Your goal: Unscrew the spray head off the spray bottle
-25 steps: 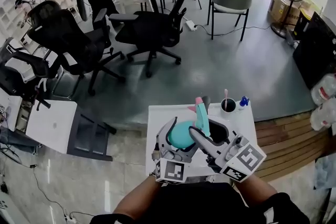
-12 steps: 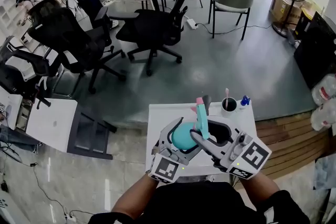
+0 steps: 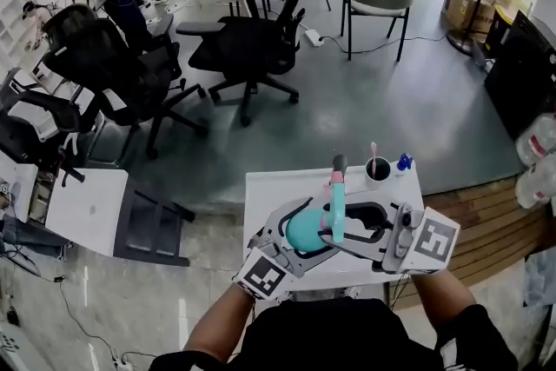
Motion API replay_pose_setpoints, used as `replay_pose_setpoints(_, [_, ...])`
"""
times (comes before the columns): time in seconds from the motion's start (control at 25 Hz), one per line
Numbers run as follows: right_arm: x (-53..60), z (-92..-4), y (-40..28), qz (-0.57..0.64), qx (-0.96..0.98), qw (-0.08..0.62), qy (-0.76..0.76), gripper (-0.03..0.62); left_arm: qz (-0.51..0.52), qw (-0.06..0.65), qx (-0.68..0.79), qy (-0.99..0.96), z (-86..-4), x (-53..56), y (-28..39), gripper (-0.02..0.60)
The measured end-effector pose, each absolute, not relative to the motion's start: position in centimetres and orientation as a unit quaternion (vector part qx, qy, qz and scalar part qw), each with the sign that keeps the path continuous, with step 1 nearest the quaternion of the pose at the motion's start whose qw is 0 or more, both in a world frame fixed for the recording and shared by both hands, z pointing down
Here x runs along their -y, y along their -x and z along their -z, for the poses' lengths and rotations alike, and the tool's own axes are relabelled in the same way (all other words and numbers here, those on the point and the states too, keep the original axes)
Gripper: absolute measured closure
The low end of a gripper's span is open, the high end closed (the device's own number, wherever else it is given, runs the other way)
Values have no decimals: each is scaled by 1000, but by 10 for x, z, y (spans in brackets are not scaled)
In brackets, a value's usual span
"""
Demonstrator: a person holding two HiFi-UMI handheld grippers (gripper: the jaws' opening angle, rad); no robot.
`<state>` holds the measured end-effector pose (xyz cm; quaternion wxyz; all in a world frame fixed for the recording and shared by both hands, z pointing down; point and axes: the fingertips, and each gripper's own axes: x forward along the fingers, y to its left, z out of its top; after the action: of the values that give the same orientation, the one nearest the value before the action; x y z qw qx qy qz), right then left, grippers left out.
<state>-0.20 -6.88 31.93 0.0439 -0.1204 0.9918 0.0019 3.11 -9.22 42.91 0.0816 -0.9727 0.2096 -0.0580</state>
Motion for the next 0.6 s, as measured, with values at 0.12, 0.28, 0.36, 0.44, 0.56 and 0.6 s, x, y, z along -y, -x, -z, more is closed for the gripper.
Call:
replay_pose_setpoints(0.12, [84, -315, -5, -22, -980, 71, 184, 418, 80, 82, -240, 964, -438, 105, -26, 120])
replay_pose_setpoints(0.28, [97, -313, -16, 0, -958, 118, 260, 367, 96, 81, -307, 943, -444, 122, -15, 120])
replay_pose_setpoints(0.36, [99, -317, -15, 19, -951, 121, 284, 367, 96, 78, -326, 937, -444, 126, -10, 120])
replay_pose_setpoints(0.44, [100, -321, -11, 37, -947, 120, 296, 367, 94, 77, -336, 934, -443, 129, -8, 120])
replay_pose_setpoints(0.56, [102, -325, -3, 50, -945, 115, 303, 367, 96, 80, -342, 932, -442, 129, -10, 120])
replay_pose_setpoints(0.6, [102, -325, -1, 52, -944, 114, 306, 369, 96, 81, -341, 931, -442, 128, -11, 120])
